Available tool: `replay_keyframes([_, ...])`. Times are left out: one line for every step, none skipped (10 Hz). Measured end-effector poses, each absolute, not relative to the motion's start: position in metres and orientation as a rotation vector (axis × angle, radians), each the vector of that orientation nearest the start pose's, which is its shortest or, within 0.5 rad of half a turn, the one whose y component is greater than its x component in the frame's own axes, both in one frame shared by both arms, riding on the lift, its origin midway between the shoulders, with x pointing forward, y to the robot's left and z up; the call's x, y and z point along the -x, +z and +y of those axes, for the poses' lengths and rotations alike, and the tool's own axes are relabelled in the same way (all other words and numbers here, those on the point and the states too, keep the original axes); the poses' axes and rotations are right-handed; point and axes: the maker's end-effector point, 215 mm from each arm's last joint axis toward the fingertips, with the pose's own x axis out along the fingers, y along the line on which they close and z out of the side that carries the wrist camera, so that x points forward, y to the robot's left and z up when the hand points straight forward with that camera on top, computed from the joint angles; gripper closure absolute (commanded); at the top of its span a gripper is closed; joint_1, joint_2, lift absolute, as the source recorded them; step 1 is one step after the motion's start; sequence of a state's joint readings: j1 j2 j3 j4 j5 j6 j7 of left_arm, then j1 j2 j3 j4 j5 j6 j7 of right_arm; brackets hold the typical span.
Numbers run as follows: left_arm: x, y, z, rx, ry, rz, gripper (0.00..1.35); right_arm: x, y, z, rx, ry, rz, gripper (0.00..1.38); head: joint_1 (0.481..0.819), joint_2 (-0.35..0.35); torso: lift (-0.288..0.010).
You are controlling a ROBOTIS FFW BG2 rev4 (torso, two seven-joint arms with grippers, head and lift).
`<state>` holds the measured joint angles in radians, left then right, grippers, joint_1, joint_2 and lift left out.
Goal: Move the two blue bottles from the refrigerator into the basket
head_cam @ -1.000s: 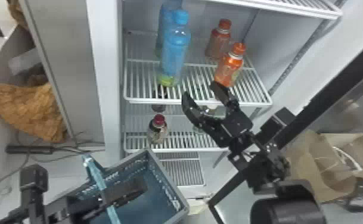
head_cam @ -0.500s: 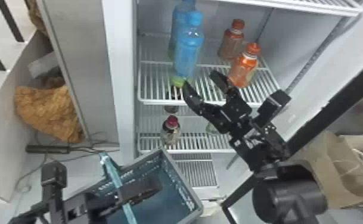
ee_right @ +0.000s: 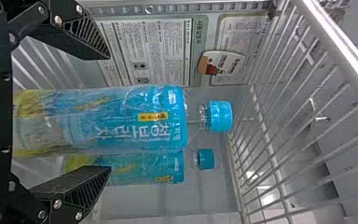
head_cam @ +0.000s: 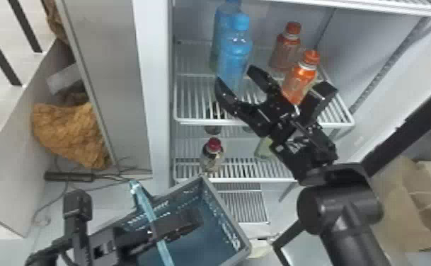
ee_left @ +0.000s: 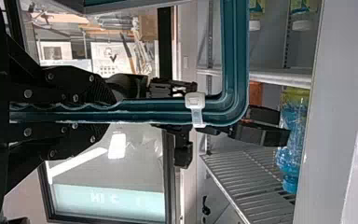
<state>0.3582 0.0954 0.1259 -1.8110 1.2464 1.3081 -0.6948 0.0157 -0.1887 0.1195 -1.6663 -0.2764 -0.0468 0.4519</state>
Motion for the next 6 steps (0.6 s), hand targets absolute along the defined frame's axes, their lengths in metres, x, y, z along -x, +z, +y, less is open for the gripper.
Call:
replay_keyframes([-0.274, -0.353, 0.019, 1.469, -1.134, 0.812, 1.2, -0.562, -0.286, -0.119, -0.073, 0.589, -0.11, 0.21, 0.695, -0.138, -0.01])
replay_keyframes([-0.274, -0.353, 0.019, 1.469, -1.134, 0.812, 1.2, -0.568, -0.288, -0.116, -0.074, 0.587, -0.103, 0.21, 0.695, -0.132, -0.01])
replay_keyframes([-0.274, -0.353, 0.019, 1.469, -1.134, 0.812, 1.2, -0.573, -0.29, -0.116, -0.074, 0.582, -0.097, 0.21, 0.695, -0.129, -0.01])
replay_keyframes([-0.274, -0.353, 0.019, 1.469, -1.134, 0.812, 1.2, -0.578, -0.291, -0.116, -0.075, 0.575, -0.093, 0.22, 0.695, -0.129, -0.01])
replay_keyframes([-0.274, -0.353, 0.019, 1.469, -1.134, 0.812, 1.2, -0.583, -0.29, -0.116, -0.075, 0.57, -0.09, 0.22, 0.695, -0.129, -0.01])
replay_keyframes([-0.274, -0.352, 0.019, 1.469, -1.134, 0.812, 1.2, -0.587, -0.289, -0.113, -0.073, 0.571, -0.089, 0.24, 0.695, -0.124, -0.01])
